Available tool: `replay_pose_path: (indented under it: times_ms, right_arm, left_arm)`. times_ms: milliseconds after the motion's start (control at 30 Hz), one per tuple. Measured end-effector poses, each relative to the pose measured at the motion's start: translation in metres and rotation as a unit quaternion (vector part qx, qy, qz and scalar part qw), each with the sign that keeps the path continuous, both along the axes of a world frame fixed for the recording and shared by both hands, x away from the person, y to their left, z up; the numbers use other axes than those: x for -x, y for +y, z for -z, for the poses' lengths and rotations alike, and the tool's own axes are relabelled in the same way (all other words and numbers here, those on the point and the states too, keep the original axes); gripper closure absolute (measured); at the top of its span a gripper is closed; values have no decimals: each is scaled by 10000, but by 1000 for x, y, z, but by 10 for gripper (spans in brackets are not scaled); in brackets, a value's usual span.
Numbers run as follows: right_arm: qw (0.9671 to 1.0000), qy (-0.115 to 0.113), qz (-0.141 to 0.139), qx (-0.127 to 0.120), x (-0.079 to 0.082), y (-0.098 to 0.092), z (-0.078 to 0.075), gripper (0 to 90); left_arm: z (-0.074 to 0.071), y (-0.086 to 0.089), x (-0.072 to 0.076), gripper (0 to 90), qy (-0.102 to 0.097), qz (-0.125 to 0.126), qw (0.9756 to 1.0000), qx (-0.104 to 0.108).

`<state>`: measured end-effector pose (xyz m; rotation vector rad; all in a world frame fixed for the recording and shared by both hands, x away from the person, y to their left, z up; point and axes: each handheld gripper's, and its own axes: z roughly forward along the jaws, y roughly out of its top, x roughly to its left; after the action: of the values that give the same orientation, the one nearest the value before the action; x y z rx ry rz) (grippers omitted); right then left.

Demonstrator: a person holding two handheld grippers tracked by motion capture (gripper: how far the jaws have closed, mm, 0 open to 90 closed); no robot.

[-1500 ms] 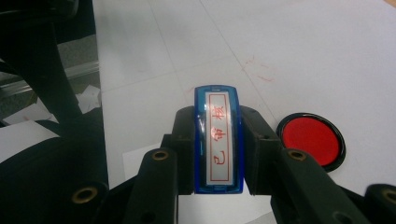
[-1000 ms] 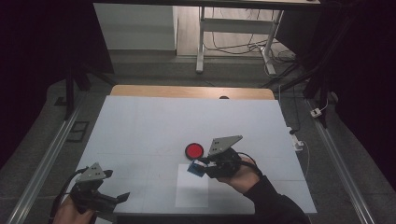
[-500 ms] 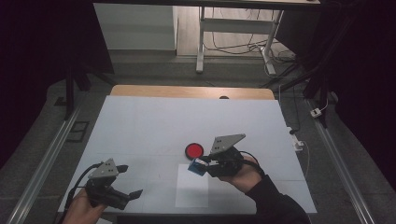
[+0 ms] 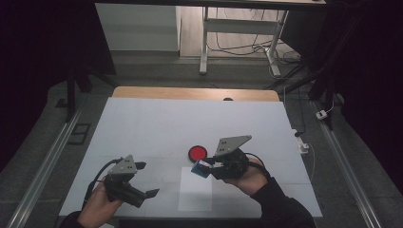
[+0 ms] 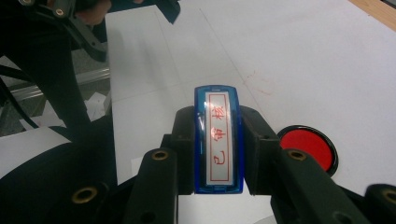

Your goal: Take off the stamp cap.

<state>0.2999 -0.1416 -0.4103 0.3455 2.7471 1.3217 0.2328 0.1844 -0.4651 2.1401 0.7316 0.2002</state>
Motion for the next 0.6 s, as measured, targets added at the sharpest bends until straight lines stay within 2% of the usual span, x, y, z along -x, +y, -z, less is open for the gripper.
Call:
replay_pose_path:
  times_ms: [333,600]
  right_arm:
    - [10000,7,-53,-26,0,1,-1,701]
    - [9999,-23,-131,-86,0,2,-2,702]
  left_arm:
    - [0,-22,-16,0,-65,304,9995,51]
    - [4,-42,-26,4,-112,507,9986,-1]
